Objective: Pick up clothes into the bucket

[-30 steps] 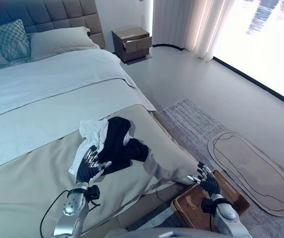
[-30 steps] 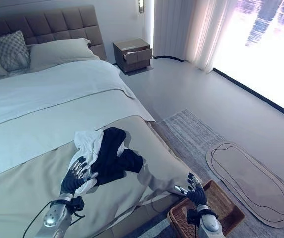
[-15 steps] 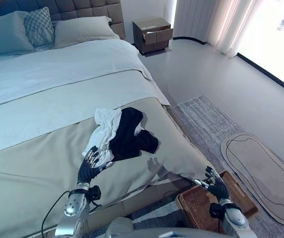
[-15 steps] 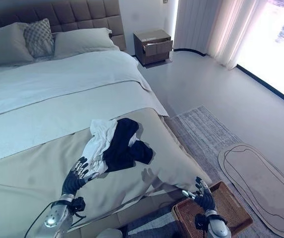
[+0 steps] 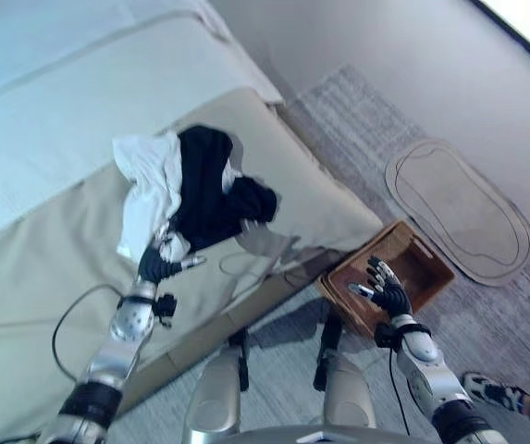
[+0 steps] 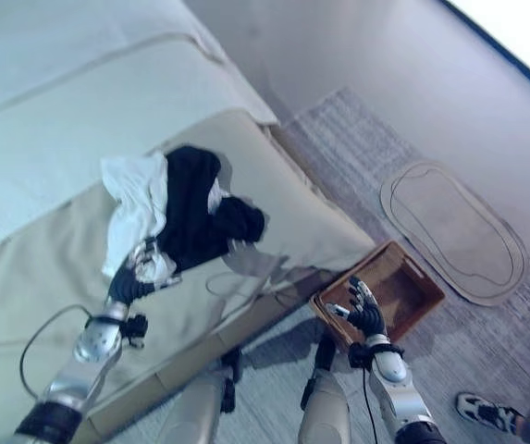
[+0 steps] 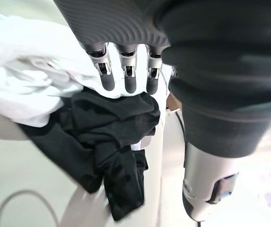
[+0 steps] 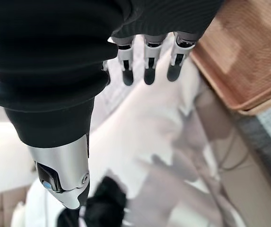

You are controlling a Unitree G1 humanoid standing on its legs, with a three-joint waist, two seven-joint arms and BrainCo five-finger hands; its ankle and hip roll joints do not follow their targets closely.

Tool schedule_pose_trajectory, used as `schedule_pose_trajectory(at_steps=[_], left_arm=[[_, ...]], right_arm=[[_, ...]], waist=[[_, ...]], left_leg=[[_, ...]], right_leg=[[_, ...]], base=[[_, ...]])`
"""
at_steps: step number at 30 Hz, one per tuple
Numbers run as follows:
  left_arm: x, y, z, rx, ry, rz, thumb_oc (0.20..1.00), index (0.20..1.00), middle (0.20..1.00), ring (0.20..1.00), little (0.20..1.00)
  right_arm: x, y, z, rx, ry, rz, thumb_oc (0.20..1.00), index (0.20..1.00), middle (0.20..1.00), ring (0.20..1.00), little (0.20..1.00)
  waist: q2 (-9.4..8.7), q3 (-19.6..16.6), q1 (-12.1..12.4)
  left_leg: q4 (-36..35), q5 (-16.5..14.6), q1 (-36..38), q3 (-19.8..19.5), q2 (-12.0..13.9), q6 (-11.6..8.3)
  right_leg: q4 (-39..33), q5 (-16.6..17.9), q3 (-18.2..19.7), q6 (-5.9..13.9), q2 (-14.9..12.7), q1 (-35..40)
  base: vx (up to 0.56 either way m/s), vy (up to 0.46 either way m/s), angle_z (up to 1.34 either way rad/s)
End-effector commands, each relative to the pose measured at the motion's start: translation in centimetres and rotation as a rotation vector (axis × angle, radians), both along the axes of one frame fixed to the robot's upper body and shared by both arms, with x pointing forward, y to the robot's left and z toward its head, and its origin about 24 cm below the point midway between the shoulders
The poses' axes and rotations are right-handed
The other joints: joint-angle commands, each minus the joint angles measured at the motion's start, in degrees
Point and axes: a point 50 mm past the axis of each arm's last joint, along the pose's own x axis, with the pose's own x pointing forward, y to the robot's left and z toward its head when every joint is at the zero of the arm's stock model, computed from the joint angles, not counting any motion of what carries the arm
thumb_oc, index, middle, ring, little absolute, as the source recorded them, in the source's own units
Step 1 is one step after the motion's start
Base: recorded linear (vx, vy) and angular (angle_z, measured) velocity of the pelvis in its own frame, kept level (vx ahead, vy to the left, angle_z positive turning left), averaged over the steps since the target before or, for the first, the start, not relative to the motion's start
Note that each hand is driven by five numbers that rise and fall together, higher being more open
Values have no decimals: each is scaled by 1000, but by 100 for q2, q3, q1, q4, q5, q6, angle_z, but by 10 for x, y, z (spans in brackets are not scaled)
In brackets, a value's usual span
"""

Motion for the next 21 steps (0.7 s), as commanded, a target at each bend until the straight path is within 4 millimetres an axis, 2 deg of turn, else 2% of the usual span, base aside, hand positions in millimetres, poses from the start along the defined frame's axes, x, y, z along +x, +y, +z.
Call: schedule_pose_trajectory(at_steps=[1, 2, 5, 11, 19, 21], left_arm=[[5, 4, 17, 110, -108, 46, 1000, 1000, 1000, 1000, 1000], [20, 1, 34, 164, -178, 82, 1000, 1000, 1000, 1000, 1000], [39, -2, 64, 242, -295, 152, 1000, 1000, 1000, 1000, 1000], [57, 12, 112, 501, -459, 334, 1000, 1000, 1000, 1000, 1000], [70, 36, 140, 953, -471, 509, 1000, 1000, 1000, 1000, 1000], [71, 39, 141, 996, -470, 527, 1000, 1000, 1000, 1000, 1000]], right_arm=[[11, -1, 33, 21, -173, -1, 1000, 1000, 1000, 1000, 1000], [17, 2, 44, 20, -223, -1, 1000, 1000, 1000, 1000, 1000], [26, 5, 62, 20, -298, -2, 1000, 1000, 1000, 1000, 1000], [35, 13, 85, 10, -401, 19, 1000, 1000, 1000, 1000, 1000], [43, 16, 108, -5, -497, 44, 1000, 1000, 1000, 1000, 1000], [43, 15, 110, -5, -507, 45, 1000, 1000, 1000, 1000, 1000]], waist=[[-147, -126, -136], [-147, -56, -219], [-106, -4, -323], [-117, 19, -451], [-93, 15, -635], [-86, 6, -663]], left_leg=[[540, -275, -370, -251, 222, -109], [702, -281, -682, -351, 256, -135], [963, -285, -1264, -473, 278, -158], [1241, -313, -1997, -497, 369, -175], [1613, -432, -2606, -477, 404, -110], [1661, -456, -2666, -465, 409, -103]], right_leg=[[299, 62, 112, 160, -308, -132], [474, 9, 158, 122, -286, -433], [750, -56, 238, 71, -245, -997], [1114, -80, 297, 98, -250, -1820], [1526, -104, 362, 161, -299, -2525], [1569, -111, 376, 167, -313, -2587]], base=[[-83, -85, 5], [-88, -76, 4], [-94, -55, 15], [-37, -2, 2], [0, 27, -4], [9, 12, -3]])
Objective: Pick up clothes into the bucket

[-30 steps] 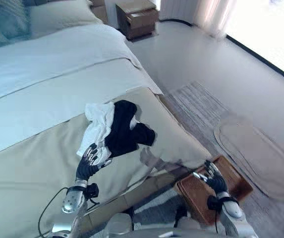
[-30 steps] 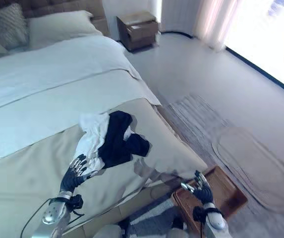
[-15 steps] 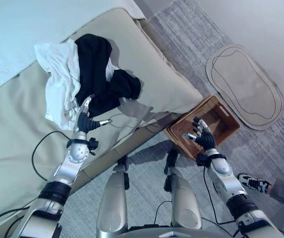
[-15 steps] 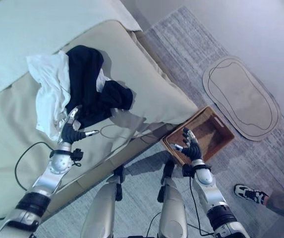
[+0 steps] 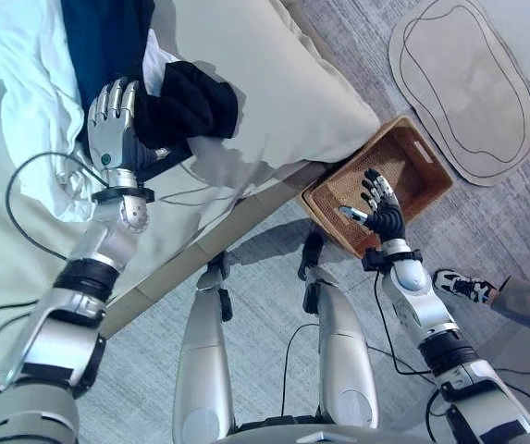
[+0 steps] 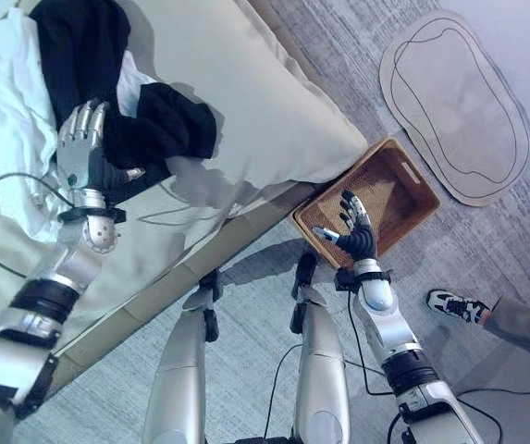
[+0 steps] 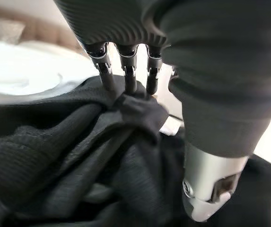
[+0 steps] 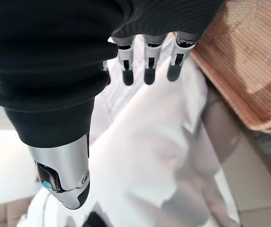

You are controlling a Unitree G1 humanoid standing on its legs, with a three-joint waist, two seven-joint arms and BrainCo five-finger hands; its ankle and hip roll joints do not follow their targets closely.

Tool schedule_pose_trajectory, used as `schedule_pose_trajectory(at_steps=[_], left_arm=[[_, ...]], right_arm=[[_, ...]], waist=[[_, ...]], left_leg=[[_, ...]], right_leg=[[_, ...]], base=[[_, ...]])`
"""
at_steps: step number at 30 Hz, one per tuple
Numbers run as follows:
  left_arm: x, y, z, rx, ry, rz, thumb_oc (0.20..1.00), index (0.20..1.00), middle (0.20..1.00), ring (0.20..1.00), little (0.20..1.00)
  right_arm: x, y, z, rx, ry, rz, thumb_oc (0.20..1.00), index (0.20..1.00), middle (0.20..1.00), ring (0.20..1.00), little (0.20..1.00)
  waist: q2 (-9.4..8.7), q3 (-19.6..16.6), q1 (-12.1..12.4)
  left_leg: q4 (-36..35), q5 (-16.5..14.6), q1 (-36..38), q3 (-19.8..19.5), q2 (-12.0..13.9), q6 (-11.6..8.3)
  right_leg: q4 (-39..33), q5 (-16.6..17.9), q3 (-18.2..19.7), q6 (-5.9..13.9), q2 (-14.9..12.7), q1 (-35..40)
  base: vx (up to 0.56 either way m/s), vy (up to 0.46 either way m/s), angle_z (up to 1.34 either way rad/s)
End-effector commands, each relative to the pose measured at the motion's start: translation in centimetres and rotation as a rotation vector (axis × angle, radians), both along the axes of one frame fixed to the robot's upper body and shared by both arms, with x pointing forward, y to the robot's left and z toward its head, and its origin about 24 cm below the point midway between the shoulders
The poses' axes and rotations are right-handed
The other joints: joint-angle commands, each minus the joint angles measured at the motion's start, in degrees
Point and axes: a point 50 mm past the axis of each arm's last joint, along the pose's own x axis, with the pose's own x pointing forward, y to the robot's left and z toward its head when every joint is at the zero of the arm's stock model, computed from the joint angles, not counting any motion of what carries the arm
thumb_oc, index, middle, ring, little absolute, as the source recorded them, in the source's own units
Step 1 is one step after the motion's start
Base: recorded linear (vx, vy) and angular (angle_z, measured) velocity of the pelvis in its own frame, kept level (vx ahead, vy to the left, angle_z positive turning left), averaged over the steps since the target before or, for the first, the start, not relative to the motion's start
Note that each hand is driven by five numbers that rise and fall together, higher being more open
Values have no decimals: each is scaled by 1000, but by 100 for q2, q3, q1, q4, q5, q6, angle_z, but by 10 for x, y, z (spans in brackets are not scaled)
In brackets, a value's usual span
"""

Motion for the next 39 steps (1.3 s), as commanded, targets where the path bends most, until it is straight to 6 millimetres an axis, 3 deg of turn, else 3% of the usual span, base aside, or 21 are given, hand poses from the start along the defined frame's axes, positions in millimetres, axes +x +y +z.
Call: schedule_pose_trajectory(at_steps=[1, 5, 11, 12, 13, 14, 15, 28, 33, 34, 36, 37, 39], left_arm=[[-5, 20, 9, 170, -54, 120, 1000, 1000, 1000, 1000, 1000], [1, 33, -3, 291, 114, 229, 1000, 1000, 1000, 1000, 1000], [8, 31, -11, 276, 217, 242, 1000, 1000, 1000, 1000, 1000], [9, 32, -17, 297, 271, 257, 715, 715, 715, 715, 715], [9, 32, -17, 298, 271, 256, 592, 592, 592, 592, 592], [10, 33, -21, 303, 296, 261, 285, 285, 285, 285, 285], [10, 33, -24, 314, 321, 262, 200, 200, 200, 200, 200], [5, 31, -38, 311, 372, 234, 200, 200, 200, 200, 200], [1, 20, -45, 280, 359, 171, 200, 200, 200, 200, 200], [-5, 6, -47, 240, 316, 92, 200, 200, 200, 200, 200], [-9, 2, -47, 227, 303, 64, 200, 200, 200, 200, 200], [-13, -11, -50, 152, 286, -19, 200, 200, 200, 200, 200], [-17, -17, -54, 48, 281, -75, 200, 200, 200, 200, 200]], right_arm=[[-13, -5, 15, -17, -118, 14, 1000, 1000, 1000, 1000, 1000], [-10, -8, 20, -32, -133, 6, 1000, 1000, 1000, 1000, 1000], [-10, -10, 17, -41, -119, -5, 1000, 1000, 1000, 1000, 1000], [-10, -11, 17, -45, -114, -4, 1000, 1000, 1000, 1000, 1000], [-10, -11, 17, -45, -114, -5, 1000, 1000, 1000, 1000, 1000], [-10, -11, 16, -48, -110, 0, 1000, 1000, 1000, 1000, 1000], [-10, -11, 15, -50, -107, 5, 1000, 1000, 1000, 1000, 1000], [-14, -11, 6, -60, -73, 13, 1000, 1000, 1000, 1000, 1000], [-15, -13, 1, -71, -48, 3, 1000, 1000, 1000, 1000, 1000], [-15, -15, -3, -81, -28, -12, 1000, 1000, 1000, 1000, 1000], [-15, -15, -3, -83, -23, -13, 1000, 1000, 1000, 1000, 1000], [-14, -15, -3, -87, -20, -18, 1000, 1000, 1000, 1000, 1000], [-14, -15, -4, -87, -13, -24, 1000, 1000, 1000, 1000, 1000]], waist=[[-69, -399, -33], [-45, -442, -93], [-38, -483, -126], [-37, -521, -136], [-37, -523, -132], [-36, -541, -136], [-37, -558, -142], [-20, -661, -50], [2, -713, 32], [8, -751, 141], [8, -747, 169], [14, -795, 245], [18, -771, 269]], left_leg=[[629, -459, -355, -204, 140, -25], [616, -458, -464, -191, 111, -10], [643, -450, -540, -205, 99, -7], [644, -452, -548, -204, 97, -7], [643, -452, -550, -204, 97, -7], [647, -452, -555, -204, 98, -7], [644, -450, -552, -209, 102, -8], [340, -366, -175, -185, 93, -57], [115, -339, 206, -196, 85, -79], [-67, -325, 552, -199, 69, -96], [-179, -306, 723, -199, 63, -108], [-373, -266, 997, -213, 53, -131], [-527, -217, 1230, -226, 45, -148]], right_leg=[[-8, 252, 295, 590, -391, -71], [-29, 266, 318, 593, -393, -182], [6, 234, 340, 575, -383, -264], [7, 227, 341, 569, -379, -266], [6, 227, 341, 569, -378, -269], [9, 228, 347, 567, -374, -280], [10, 232, 343, 567, -374, -288], [-295, 272, 237, 555, -346, 128], [-448, 273, 165, 561, -342, 478], [-593, 271, 117, 569, -355, 840], [-683, 277, 80, 573, -355, 1029], [-832, 294, 26, 578, -351, 1301], [-968, 326, -38, 576, -347, 1555]], base=[[0, 0, 0], [3, 31, -3], [2, 6, -1], [0, 0, 0], [0, 0, 0], [0, 0, 0], [0, 0, 0], [0, 0, 0], [10, -9, 0], [41, -35, 0], [52, -53, 0], [54, -53, 2], [62, -50, 10]])
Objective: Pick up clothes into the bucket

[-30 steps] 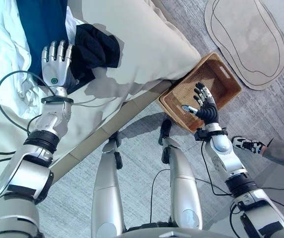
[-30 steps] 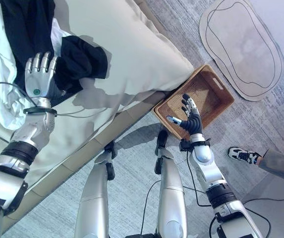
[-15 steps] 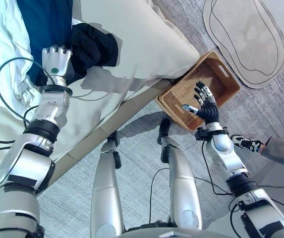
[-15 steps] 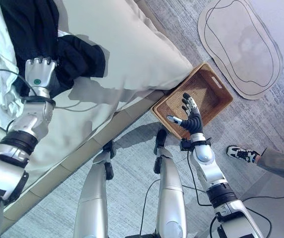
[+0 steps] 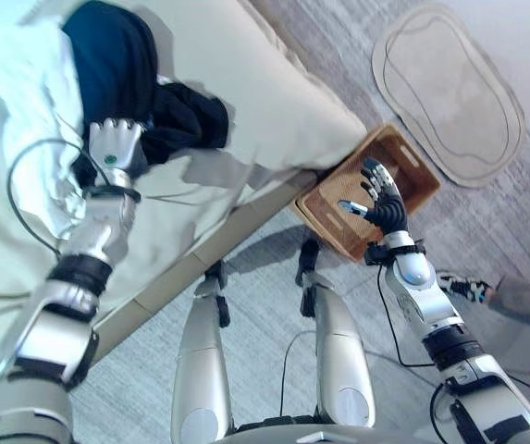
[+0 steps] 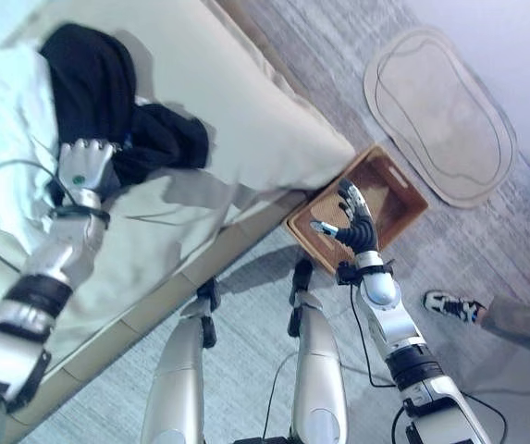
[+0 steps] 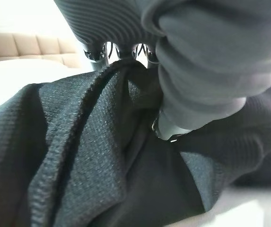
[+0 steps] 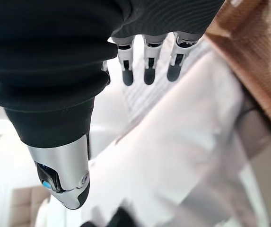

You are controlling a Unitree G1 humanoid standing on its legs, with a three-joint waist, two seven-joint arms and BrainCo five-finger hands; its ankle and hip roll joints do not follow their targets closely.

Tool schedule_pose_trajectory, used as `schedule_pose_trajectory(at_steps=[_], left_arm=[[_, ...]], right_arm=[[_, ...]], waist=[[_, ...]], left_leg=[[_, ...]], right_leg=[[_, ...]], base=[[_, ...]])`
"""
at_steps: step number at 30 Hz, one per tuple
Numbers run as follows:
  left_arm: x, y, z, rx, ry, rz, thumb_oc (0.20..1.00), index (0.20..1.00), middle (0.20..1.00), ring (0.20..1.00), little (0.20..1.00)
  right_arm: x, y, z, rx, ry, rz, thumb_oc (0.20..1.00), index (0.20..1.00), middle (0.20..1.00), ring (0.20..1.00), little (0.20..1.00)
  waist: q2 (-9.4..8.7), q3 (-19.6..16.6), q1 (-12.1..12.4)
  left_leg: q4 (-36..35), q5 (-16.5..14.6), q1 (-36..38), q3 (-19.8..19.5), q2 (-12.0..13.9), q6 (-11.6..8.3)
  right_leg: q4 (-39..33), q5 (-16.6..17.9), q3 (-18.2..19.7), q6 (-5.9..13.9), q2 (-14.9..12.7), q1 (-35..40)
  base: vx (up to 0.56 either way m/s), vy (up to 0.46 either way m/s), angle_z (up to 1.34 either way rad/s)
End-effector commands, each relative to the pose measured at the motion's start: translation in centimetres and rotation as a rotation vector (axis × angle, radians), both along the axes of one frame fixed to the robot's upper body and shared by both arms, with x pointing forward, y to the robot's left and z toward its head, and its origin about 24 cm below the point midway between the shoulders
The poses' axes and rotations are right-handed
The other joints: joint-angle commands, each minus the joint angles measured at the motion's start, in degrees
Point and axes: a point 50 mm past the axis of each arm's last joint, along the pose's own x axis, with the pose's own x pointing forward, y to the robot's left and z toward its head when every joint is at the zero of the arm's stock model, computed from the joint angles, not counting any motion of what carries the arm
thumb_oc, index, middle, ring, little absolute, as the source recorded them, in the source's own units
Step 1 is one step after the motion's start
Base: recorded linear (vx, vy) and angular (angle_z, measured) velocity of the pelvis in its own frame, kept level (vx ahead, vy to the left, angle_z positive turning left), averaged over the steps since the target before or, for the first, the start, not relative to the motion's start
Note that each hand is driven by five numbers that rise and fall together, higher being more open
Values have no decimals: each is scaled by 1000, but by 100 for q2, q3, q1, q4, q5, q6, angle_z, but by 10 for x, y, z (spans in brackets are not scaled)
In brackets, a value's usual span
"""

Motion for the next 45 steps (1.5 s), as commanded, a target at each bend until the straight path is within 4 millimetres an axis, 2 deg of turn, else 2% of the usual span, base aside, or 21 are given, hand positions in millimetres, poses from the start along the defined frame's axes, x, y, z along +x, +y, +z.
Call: schedule_pose_trajectory(at_steps=[1, 8, 12, 13, 17, 20, 21, 22, 23, 25, 26, 29, 35, 36, 40, 45], left_arm=[[-11, -19, -20, -285, 5, -148, 200, 200, 200, 200, 200], [-25, -39, -16, -476, -34, -326, 200, 200, 200, 200, 200], [-33, -48, -7, -549, -57, -428, 200, 200, 200, 200, 200], [-36, -52, 1, -571, -72, -477, 200, 200, 200, 200, 200], [-38, -56, 11, -606, -88, -531, 200, 200, 200, 200, 200], [-44, -66, 25, -649, -80, -642, 200, 200, 200, 200, 200], [-46, -74, 31, -685, -66, -716, 200, 200, 200, 200, 200], [-46, -74, 32, -686, -66, -716, 200, 200, 200, 200, 200], [-50, -80, 37, -712, -66, -772, 200, 200, 200, 200, 200], [-50, -79, 37, -713, -65, -771, 200, 200, 200, 200, 200], [-55, -89, 44, -774, -52, -866, 200, 200, 200, 200, 200], [-62, -104, 48, -858, -6, -993, 200, 200, 200, 200, 200], [-68, -118, 50, -886, 41, -1077, 200, 200, 200, 200, 200], [-68, -123, 48, -905, 69, -1107, 200, 200, 200, 200, 200], [-72, -133, 47, -927, 123, -1161, 200, 200, 200, 200, 200], [-74, -146, 41, -996, 203, -1222, 200, 200, 200, 200, 200]], right_arm=[[-7, -12, -4, -18, -2, -56, 1000, 1000, 1000, 1000, 1000], [-3, -10, -10, -94, 34, -52, 1000, 1000, 1000, 1000, 1000], [-3, -7, -15, -232, 53, -35, 1000, 1000, 1000, 1000, 1000], [-2, -6, -16, -316, 58, -16, 1000, 1000, 1000, 1000, 1000], [1, -2, -15, -401, 55, 11, 1000, 1000, 1000, 1000, 1000], [4, 11, -9, -511, 30, 94, 1000, 1000, 1000, 1000, 1000], [8, 24, -2, -578, -2, 158, 1000, 1000, 1000, 1000, 1000], [8, 24, -2, -580, -3, 159, 1000, 1000, 1000, 1000, 1000], [10, 35, 1, -625, -25, 204, 1000, 1000, 1000, 1000, 1000], [10, 35, 1, -626, -26, 205, 1000, 1000, 1000, 1000, 1000], [12, 51, 7, -642, -63, 263, 1000, 1000, 1000, 1000, 1000], [11, 72, 13, -636, -98, 338, 1000, 1000, 1000, 1000, 1000], [6, 94, 21, -615, -142, 428, 1000, 1000, 1000, 1000, 1000], [3, 103, 21, -577, -139, 487, 1000, 1000, 1000, 1000, 1000], [-4, 118, 22, -514, -125, 588, 1000, 1000, 1000, 1000, 1000], [-7, 129, 22, -444, -102, 636, 1000, 1000, 1000, 1000, 1000]], waist=[[72, -726, 184], [105, -935, 347], [155, -1094, 463], [177, -1185, 513], [215, -1266, 536], [266, -1419, 600], [271, -1520, 650], [274, -1506, 649], [272, -1583, 697], [274, -1569, 698], [282, -1665, 753], [292, -1803, 791], [311, -1885, 801], [308, -1909, 799], [297, -1947, 798], [280, -1982, 786]], left_leg=[[-225, -129, 306, -277, 38, -183], [-1059, 249, 1173, -318, 16, -303], [-1485, 400, 1636, -365, 70, -390], [-1641, 478, 1781, -395, 77, -407], [-1809, 550, 1975, -416, 80, -435], [-1950, 563, 2265, -419, 97, -448], [-1946, 521, 2402, -387, 109, -435], [-1950, 516, 2420, -382, 113, -436], [-1947, 474, 2534, -360, 126, -419], [-1955, 470, 2557, -351, 131, -421], [-1982, 445, 2661, -317, 144, -415], [-2013, 411, 2842, -268, 180, -410], [-2025, 364, 2995, -261, 191, -408], [-2027, 349, 3037, -264, 194, -401], [-2026, 321, 3095, -248, 210, -390], [-2022, 288, 3160, -238, 214, -371]], right_leg=[[-784, 405, -59, 566, -373, 754], [-1419, 568, -366, 607, -304, 1690], [-1623, 528, -577, 625, -248, 2190], [-1700, 544, -672, 627, -241, 2333], [-1780, 529, -785, 630, -212, 2552], [-1855, 482, -909, 625, -174, 2848], [-1915, 477, -944, 627, -155, 2986], [-1926, 480, -942, 628, -150, 3005], [-1991, 479, -938, 629, -122, 3102], [-2004, 485, -932, 628, -116, 3122], [-2081, 494, -914, 629, -84, 3221], [-2112, 462, -904, 609, -57, 3371], [-2100, 402, -904, 586, -36, 3520], [-2104, 386, -902, 579, -22, 3560], [-2126, 366, -899, 569, 3, 3613], [-2128, 342, -857, 560, 19, 3663]], base=[[65, -48, 11], [84, -46, 13], [75, -44, 18], [79, -42, 20], [53, -27, 25], [71, -25, 13], [72, -21, 10], [98, -26, 4], [51, -14, 1], [49, -14, -3], [70, -17, -2], [87, -17, -7], [56, -9, -3], [40, -12, 0], [31, -10, -1], [32, -14, -1]])
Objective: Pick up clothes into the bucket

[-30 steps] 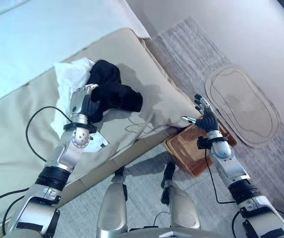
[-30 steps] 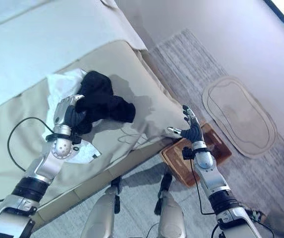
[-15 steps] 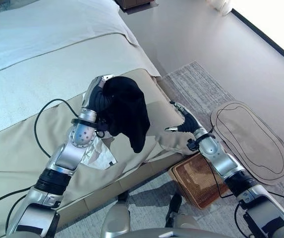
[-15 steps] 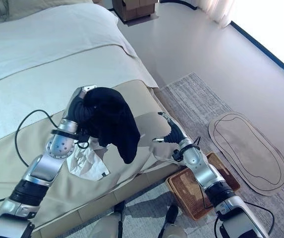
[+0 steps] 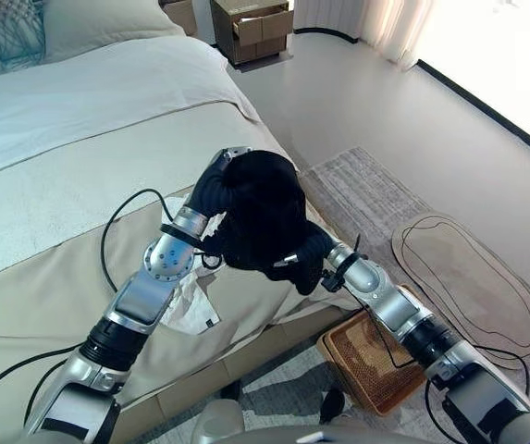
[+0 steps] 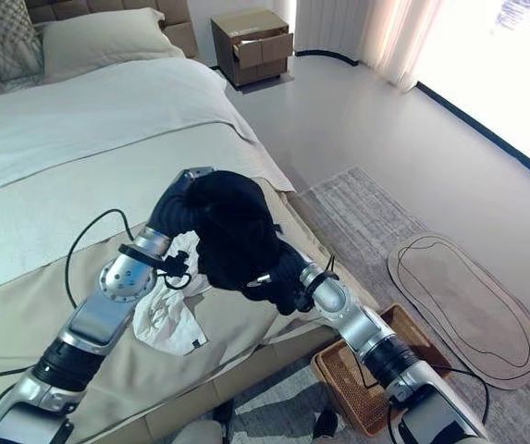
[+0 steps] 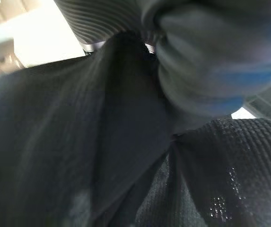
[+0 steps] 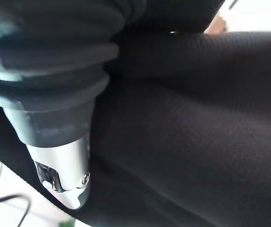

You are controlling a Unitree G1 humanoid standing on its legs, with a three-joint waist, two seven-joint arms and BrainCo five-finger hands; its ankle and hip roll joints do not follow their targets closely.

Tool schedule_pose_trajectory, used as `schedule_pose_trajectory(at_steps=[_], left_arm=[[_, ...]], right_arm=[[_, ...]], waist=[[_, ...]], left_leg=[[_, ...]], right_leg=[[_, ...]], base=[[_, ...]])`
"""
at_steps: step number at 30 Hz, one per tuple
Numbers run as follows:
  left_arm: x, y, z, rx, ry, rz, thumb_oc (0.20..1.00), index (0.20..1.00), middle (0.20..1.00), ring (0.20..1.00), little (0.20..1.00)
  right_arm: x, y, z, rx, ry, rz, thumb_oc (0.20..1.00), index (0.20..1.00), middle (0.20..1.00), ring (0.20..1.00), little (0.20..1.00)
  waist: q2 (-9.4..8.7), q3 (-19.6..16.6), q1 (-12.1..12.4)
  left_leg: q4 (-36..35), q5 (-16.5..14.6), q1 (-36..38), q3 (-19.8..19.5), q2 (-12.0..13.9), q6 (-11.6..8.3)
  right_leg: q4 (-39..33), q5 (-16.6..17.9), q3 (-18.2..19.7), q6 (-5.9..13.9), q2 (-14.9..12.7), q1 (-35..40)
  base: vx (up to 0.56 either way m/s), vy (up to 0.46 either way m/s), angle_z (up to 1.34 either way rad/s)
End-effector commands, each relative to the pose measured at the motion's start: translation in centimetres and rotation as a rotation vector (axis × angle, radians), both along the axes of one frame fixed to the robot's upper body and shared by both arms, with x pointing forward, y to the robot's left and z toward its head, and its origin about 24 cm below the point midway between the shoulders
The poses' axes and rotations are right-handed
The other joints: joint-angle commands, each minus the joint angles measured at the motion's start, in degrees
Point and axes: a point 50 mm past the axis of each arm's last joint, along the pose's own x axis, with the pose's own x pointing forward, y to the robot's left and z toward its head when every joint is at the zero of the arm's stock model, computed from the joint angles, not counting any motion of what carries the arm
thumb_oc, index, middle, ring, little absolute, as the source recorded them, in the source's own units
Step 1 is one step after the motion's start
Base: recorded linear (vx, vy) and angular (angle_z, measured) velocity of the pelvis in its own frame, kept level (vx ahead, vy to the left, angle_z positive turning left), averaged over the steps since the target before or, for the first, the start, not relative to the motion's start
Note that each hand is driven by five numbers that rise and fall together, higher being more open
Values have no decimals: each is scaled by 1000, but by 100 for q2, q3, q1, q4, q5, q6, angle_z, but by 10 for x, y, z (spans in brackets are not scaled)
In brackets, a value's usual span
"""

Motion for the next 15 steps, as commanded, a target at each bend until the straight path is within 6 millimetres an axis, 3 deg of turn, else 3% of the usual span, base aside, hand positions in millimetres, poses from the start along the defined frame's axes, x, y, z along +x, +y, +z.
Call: schedule_pose_trajectory(at_steps=[1, 9, 10, 11, 15], left_arm=[[-9, -18, 25, -103, -87, -142, 200, 200, 200, 200, 200], [-14, -36, 19, -158, -18, -243, 200, 200, 200, 200, 200], [-15, -37, 19, -160, -16, -253, 200, 200, 200, 200, 200], [-15, -38, 19, -160, -15, -255, 200, 200, 200, 200, 200], [-15, -35, 20, -165, -18, -240, 200, 200, 200, 200, 200]], right_arm=[[-1, 29, 29, 123, -64, 111, 1000, 1000, 1000, 1000, 1000], [0, 34, 27, 119, -52, 105, 1000, 1000, 1000, 1000, 1000], [0, 34, 24, 111, -42, 100, 802, 802, 802, 802, 802], [0, 32, 22, 107, -35, 92, 200, 200, 200, 200, 200], [1, 21, 10, 100, -1, 24, 200, 200, 200, 200, 200]], waist=[[-153, -367, 94], [-167, -398, 66], [-170, -403, 63], [-171, -408, 62], [-159, -425, 34]], left_leg=[[-103, -136, 162, 108, 246, -85], [-96, -177, 229, 122, 237, -58], [-96, -180, 237, 122, 239, -55], [-97, -185, 248, 121, 237, -54], [-102, -197, 276, 135, 236, -55]], right_leg=[[178, -94, 84, 363, -343, 99], [187, -136, 109, 349, -336, 160], [193, -142, 105, 349, -335, 168], [194, -149, 102, 348, -334, 178], [185, -159, 89, 347, -338, 205]], base=[[0, 0, 0], [5, -1, 0], [0, 0, 0], [0, 0, 0], [0, 0, 0]])
